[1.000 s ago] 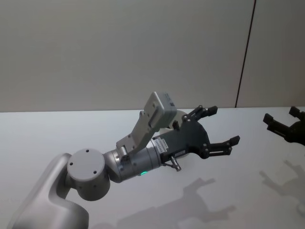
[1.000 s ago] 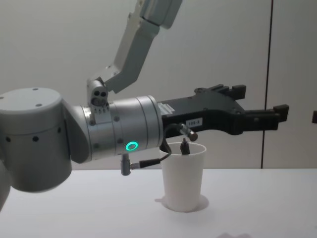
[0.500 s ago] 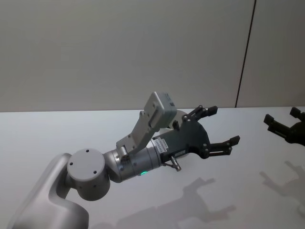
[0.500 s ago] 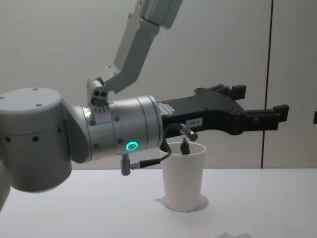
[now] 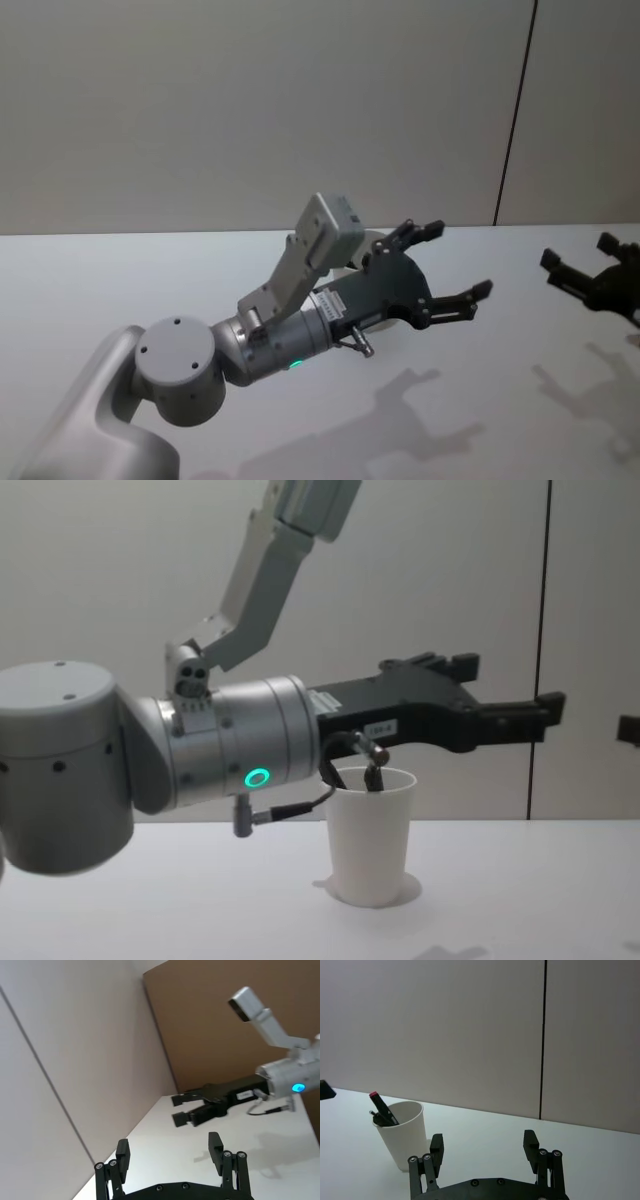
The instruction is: Place the pen into the pen holder.
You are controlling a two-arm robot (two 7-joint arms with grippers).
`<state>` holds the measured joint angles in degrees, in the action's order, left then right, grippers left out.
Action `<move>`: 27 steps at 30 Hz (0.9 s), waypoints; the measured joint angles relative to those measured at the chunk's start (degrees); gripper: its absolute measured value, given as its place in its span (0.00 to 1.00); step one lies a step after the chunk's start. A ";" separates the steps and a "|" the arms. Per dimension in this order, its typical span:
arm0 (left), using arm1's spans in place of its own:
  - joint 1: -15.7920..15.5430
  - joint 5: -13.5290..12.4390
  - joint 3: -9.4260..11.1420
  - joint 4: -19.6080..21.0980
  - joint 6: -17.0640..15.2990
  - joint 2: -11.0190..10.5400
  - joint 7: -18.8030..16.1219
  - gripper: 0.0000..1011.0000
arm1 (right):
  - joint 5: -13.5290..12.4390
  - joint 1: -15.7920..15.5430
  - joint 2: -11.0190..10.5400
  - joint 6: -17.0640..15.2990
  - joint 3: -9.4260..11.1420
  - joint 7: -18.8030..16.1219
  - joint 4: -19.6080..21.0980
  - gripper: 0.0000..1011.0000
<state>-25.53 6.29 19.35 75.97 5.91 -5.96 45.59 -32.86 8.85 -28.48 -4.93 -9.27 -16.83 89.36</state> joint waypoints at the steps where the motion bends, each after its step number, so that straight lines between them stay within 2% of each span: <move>1: 0.13 0.06 0.07 0.19 -0.09 -0.17 -0.51 0.99 | 0.96 -0.57 0.55 0.18 -0.22 0.76 0.68 0.99; 8: 1.50 0.65 0.85 2.15 -0.88 -1.97 -5.53 0.99 | 5.52 -3.26 3.11 1.01 -1.24 4.38 4.01 0.99; 16: 3.17 1.38 1.78 4.52 -1.79 -4.16 -11.83 0.99 | 12.31 -7.29 6.90 2.28 -2.75 9.79 8.96 0.99; 21: 4.08 1.79 2.30 5.92 -2.32 -5.43 -15.29 0.99 | 14.83 -8.77 8.31 2.73 -3.33 11.77 10.77 0.99; 27: 5.29 2.34 3.00 7.63 -3.02 -7.01 -19.89 0.99 | 16.24 -9.62 9.07 2.97 -3.64 12.92 11.77 0.99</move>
<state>-20.24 8.63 22.34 83.60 2.89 -12.97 25.71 -16.62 -0.77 -19.42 -1.96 -12.91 -3.92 101.13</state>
